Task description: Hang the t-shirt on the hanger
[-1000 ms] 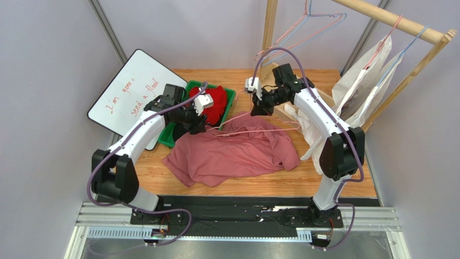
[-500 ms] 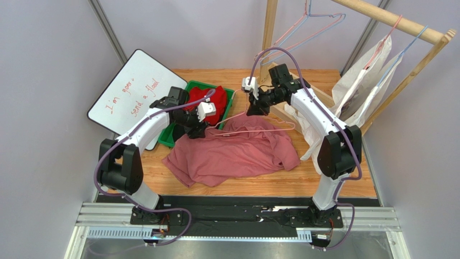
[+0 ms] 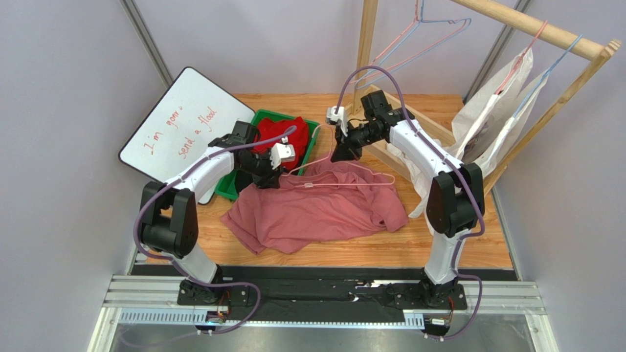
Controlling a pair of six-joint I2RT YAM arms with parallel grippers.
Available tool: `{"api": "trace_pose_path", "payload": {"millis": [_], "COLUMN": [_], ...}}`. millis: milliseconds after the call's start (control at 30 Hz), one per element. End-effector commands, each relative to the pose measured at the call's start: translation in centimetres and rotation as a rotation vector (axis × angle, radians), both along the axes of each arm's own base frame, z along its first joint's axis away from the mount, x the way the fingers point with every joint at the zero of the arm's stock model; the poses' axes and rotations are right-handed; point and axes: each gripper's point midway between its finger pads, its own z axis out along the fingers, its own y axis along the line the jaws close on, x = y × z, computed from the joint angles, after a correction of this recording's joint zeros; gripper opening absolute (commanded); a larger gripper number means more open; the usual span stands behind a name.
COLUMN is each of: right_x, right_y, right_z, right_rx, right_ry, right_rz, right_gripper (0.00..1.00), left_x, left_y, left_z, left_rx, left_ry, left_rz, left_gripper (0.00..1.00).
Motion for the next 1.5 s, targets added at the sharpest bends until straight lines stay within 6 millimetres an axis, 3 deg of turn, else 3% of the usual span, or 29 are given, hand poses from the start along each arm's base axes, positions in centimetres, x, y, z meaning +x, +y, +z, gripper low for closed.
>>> {"api": "trace_pose_path", "payload": {"millis": [0,133,367,700,1100,1167,1267,1333,1367,1433,1467], "right_x": [1.0,1.2,1.8,0.5,-0.5,-0.7,-0.6,0.3,0.9,2.5,3.2], "right_y": [2.1,3.0,5.0,8.4,10.5,10.6,10.1,8.9,8.3,6.0,5.2], "right_z": [2.2,2.3,2.7,2.6,2.3,2.2,2.2,2.9,3.7,4.8,5.6], "right_rx": [0.1,0.12,0.172,0.22,0.263,0.261,0.245,0.229,0.231,0.218,0.224], "right_ry": [-0.015,0.001,0.03,0.077,0.165,0.166,0.167,0.175,0.172,0.176,0.193], "right_rz": [0.013,0.015,0.017,0.069,0.059,0.062,0.037,-0.029,-0.054,-0.148,-0.197], "right_gripper": [0.0,0.0,0.0,0.0,0.0,0.0,0.0,0.14,0.39,0.61,0.64], "left_x": [0.9,0.7,0.9,1.8,2.7,2.7,2.3,1.6,1.1,0.4,0.2], "left_y": [-2.4,-3.6,-5.2,-5.1,-5.8,-5.8,-5.4,-5.0,-4.7,-4.1,-3.8], "left_z": [2.0,2.8,3.7,4.0,5.2,5.3,5.4,5.1,5.6,5.1,5.3], "left_rx": [-0.087,-0.111,-0.134,-0.141,-0.194,-0.193,-0.175,-0.158,-0.156,-0.128,-0.117], "left_ry": [-0.045,-0.069,-0.104,-0.125,-0.141,-0.142,-0.14,-0.153,-0.17,-0.175,-0.201], "left_rz": [-0.054,-0.079,-0.076,-0.016,0.039,0.04,0.032,0.014,0.0,-0.008,-0.026], "left_gripper": [0.41,0.3,0.26,0.31,0.32,0.26,0.01,0.0,0.0,0.0,0.0]}}
